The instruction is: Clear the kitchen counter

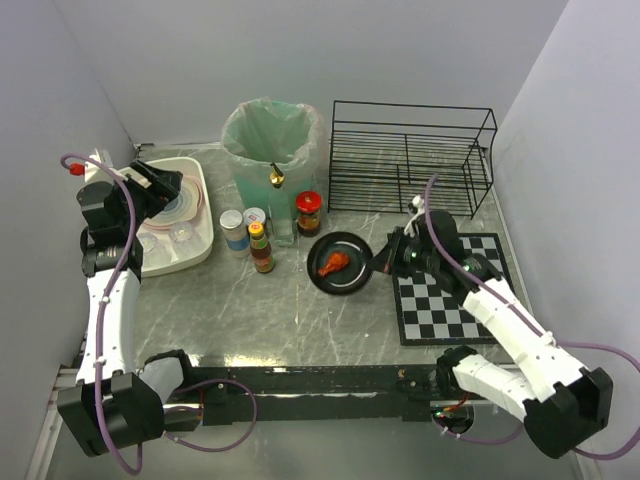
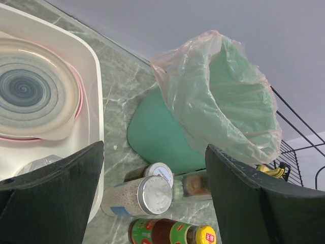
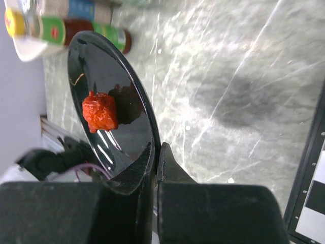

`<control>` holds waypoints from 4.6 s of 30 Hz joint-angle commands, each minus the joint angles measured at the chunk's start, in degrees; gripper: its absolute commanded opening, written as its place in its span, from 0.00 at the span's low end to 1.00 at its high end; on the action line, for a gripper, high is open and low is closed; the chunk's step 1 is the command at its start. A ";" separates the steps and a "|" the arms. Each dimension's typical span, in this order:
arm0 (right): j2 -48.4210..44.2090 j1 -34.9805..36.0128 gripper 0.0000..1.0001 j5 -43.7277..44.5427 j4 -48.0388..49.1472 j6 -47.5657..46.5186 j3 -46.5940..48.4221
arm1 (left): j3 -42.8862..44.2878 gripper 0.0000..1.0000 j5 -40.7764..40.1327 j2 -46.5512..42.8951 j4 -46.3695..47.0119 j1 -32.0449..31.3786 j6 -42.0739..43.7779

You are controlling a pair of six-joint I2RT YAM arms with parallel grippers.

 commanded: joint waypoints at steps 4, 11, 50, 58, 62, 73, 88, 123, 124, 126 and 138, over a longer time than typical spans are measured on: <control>8.19 -8.08 0.00 -5.06 -2.93 2.53 15.50 | 0.11 0.85 2.87 0.03 2.41 1.25 -1.38; 19.35 -14.50 0.00 -7.70 -3.99 5.87 29.83 | -0.24 0.85 3.22 -0.14 2.50 1.61 -1.64; 66.47 -0.54 0.00 21.64 7.08 16.79 86.18 | -0.68 0.85 3.92 1.26 2.50 2.84 -1.99; 69.29 1.05 0.00 25.60 12.17 4.58 88.57 | -0.94 0.84 4.19 1.79 2.50 2.84 -1.90; 65.78 1.57 0.00 28.32 18.67 -2.27 81.64 | -0.94 0.84 5.07 2.32 2.59 2.84 -2.26; 61.47 7.37 0.00 34.83 34.83 -27.49 73.99 | -1.20 0.84 5.51 2.58 3.02 2.75 -2.43; 58.65 11.07 0.00 41.69 48.30 -43.78 69.66 | -1.20 0.83 6.03 2.23 3.02 2.84 -2.26; 42.57 6.06 0.00 0.22 6.38 -15.92 77.49 | 2.57 0.99 33.72 -0.49 42.59 -7.53 -18.98; 42.39 6.06 0.00 -0.84 6.38 -15.57 77.14 | 2.92 0.99 33.46 -0.32 41.62 -8.06 -17.91; 42.04 5.97 0.00 -3.30 6.47 -14.69 76.79 | 3.28 0.99 33.02 0.21 40.99 -8.85 -17.11; 41.16 6.06 0.00 -10.34 6.12 -12.40 74.06 | 6.88 0.99 29.68 2.58 36.96 -13.16 -13.16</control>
